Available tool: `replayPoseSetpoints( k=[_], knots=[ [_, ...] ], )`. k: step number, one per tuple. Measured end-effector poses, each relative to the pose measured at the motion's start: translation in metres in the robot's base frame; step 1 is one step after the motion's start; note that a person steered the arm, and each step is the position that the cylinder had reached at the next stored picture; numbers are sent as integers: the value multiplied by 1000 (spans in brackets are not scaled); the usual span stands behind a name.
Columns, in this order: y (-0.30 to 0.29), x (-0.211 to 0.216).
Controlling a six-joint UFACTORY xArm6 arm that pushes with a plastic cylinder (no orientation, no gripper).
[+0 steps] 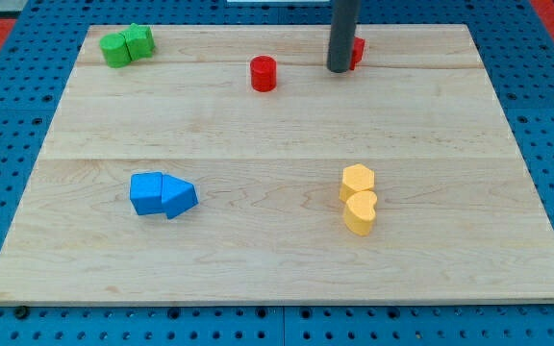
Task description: Drag the red circle into the bottom side of the red star
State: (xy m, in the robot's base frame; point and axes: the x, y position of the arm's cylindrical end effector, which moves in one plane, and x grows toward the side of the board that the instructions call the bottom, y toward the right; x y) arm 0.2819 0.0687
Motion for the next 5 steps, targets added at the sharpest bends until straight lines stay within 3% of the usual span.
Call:
replayPoseSetpoints(
  k=[3,4,5],
  knots=[
    [29,-31],
    [16,18],
    [-50,54]
  ],
)
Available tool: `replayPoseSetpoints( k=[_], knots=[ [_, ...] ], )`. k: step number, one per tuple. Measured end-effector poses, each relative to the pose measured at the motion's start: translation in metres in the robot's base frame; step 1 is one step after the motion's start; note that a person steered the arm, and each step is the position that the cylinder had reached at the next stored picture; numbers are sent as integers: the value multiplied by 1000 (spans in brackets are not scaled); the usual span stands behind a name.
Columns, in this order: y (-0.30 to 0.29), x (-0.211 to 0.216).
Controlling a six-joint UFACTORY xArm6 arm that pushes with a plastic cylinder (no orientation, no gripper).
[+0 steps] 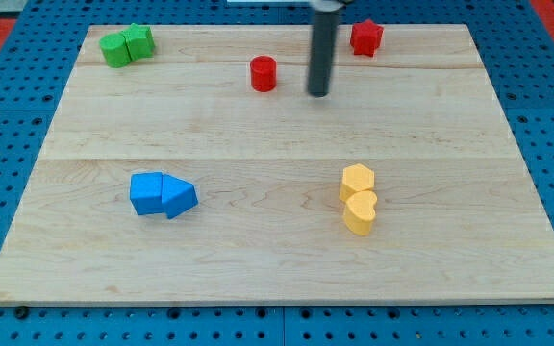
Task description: Drag the red circle into the bottom side of the red star
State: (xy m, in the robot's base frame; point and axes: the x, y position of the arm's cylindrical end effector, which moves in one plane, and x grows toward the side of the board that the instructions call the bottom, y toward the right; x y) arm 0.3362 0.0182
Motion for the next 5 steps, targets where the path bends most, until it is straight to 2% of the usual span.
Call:
replayPoseSetpoints(
  k=[1,2,3,4,5],
  knots=[
    [-62,-17],
    [-46,-35],
    [-32,-35],
    [-66,-52],
    [-39,-65]
  ],
)
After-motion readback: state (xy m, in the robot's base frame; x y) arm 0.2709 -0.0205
